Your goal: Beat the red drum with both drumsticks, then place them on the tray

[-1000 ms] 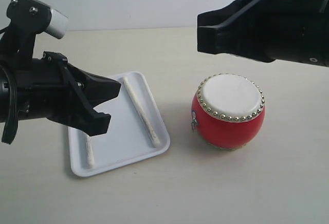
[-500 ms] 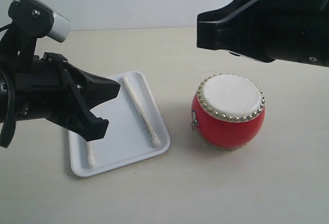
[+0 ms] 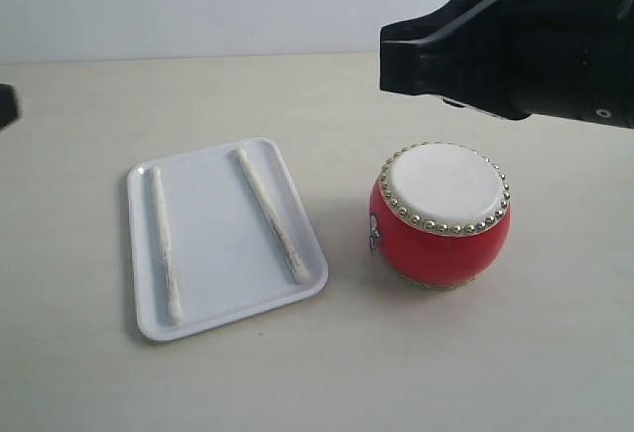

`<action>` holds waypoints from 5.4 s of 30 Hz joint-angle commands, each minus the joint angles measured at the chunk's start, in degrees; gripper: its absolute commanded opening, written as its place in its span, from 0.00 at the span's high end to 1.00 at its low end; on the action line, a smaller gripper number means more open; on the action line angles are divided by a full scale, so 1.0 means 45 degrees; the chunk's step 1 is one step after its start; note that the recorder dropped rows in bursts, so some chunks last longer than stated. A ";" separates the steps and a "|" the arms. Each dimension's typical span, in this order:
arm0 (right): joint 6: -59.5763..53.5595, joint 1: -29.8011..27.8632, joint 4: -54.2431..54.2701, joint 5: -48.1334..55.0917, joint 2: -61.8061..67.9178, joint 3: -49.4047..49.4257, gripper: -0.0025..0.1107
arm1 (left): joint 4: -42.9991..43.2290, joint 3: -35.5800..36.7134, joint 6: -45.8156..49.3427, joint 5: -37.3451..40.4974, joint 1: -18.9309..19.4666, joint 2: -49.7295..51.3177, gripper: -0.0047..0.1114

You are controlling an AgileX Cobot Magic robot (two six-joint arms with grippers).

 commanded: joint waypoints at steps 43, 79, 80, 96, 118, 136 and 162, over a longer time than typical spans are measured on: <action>-0.0021 -0.0010 -0.0049 -0.0164 -0.0091 0.0064 0.98 | 1.7957 0.3999 -1.9174 -0.0724 0.2351 -0.4787 0.96; -0.0021 -0.0010 -0.0049 -0.0164 -0.0091 0.0064 0.98 | 1.7969 0.5106 -1.8466 0.1927 0.4841 -0.8397 0.96; -0.0021 -0.0010 -0.0049 -0.0164 -0.0091 0.0064 0.98 | 1.7969 0.5106 -1.8413 0.2070 0.4841 -0.8397 0.96; -0.0021 -0.0010 -0.0049 -0.0164 -0.0091 0.0064 0.98 | 1.7940 0.5106 -1.8413 0.2320 0.4841 -0.8397 0.96; -0.0139 -0.0010 -0.0151 -0.0164 -0.0091 0.0064 0.98 | 1.7940 0.5106 -1.8413 0.2320 0.4841 -0.8397 0.96; -0.0116 -0.7924 -0.2354 -0.0149 -0.5938 0.3245 0.98 | 1.7940 0.5106 -1.8413 0.2320 0.4841 -0.8397 0.96; -0.1156 -0.9972 -0.2632 0.3364 -1.3604 0.8738 0.98 | 1.7940 0.5106 -1.8413 0.2320 0.4841 -0.8397 0.96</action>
